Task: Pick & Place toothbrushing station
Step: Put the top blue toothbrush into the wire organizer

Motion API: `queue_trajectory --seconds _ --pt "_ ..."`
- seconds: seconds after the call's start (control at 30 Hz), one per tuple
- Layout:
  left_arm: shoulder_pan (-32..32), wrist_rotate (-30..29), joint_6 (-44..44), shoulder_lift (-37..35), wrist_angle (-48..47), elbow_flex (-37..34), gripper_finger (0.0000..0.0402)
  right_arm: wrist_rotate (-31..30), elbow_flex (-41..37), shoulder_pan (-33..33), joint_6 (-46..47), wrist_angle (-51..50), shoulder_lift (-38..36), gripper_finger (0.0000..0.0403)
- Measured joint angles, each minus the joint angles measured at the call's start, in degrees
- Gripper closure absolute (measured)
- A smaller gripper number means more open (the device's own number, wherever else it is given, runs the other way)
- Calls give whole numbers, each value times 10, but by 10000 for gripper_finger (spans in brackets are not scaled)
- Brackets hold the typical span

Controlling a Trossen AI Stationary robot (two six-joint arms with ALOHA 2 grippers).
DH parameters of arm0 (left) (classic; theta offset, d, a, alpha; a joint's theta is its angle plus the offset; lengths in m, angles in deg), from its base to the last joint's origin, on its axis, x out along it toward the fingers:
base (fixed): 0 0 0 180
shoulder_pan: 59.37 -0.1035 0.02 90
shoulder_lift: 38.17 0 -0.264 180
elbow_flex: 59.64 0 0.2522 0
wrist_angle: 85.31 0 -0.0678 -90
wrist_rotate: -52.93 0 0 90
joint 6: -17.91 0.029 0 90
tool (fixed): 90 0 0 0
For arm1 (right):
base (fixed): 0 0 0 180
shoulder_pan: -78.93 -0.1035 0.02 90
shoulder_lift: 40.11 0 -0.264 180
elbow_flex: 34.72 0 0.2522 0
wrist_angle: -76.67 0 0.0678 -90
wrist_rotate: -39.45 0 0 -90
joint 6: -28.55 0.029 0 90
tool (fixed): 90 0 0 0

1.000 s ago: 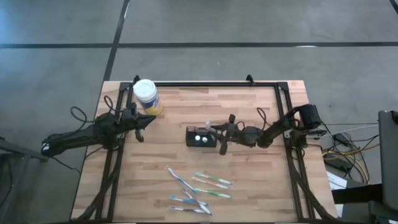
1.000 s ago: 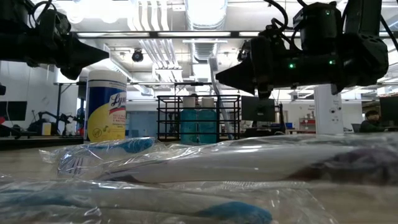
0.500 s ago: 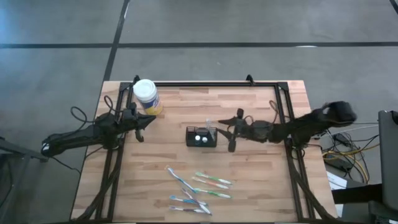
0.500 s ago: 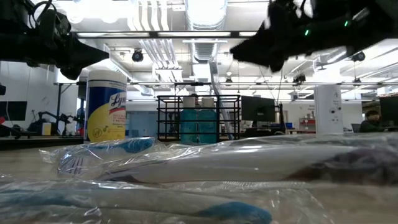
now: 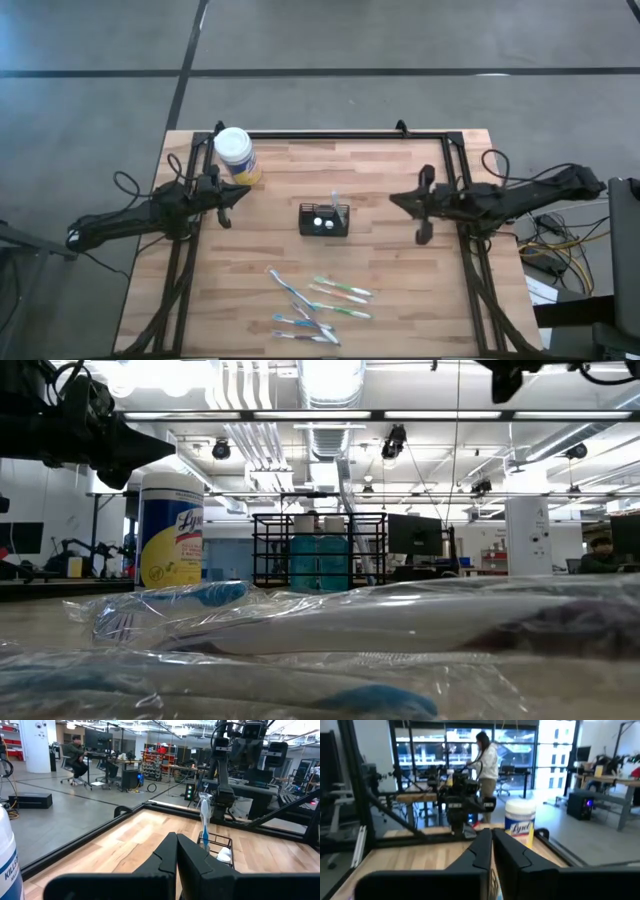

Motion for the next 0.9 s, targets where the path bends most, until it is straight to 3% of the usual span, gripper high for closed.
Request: queue_trajectory --seconds 0.13,0.27,0.57,0.77,0.9 --pt "0 0 4 0 0 0 392 -25 -3 -17 20 -70 -35 393" --pt "0 0 5 0 0 0 392 -28 -26 -26 15 -78 -52 394" --pt "0 5 49 6 -9 -1 392 -23 -149 -29 9 48 -129 394" --pt "0 83 65 19 -7 1 392 -26 -213 -29 27 74 -162 394" --pt "0 99 69 37 -5 15 398 -26 -255 -29 37 98 -177 394"
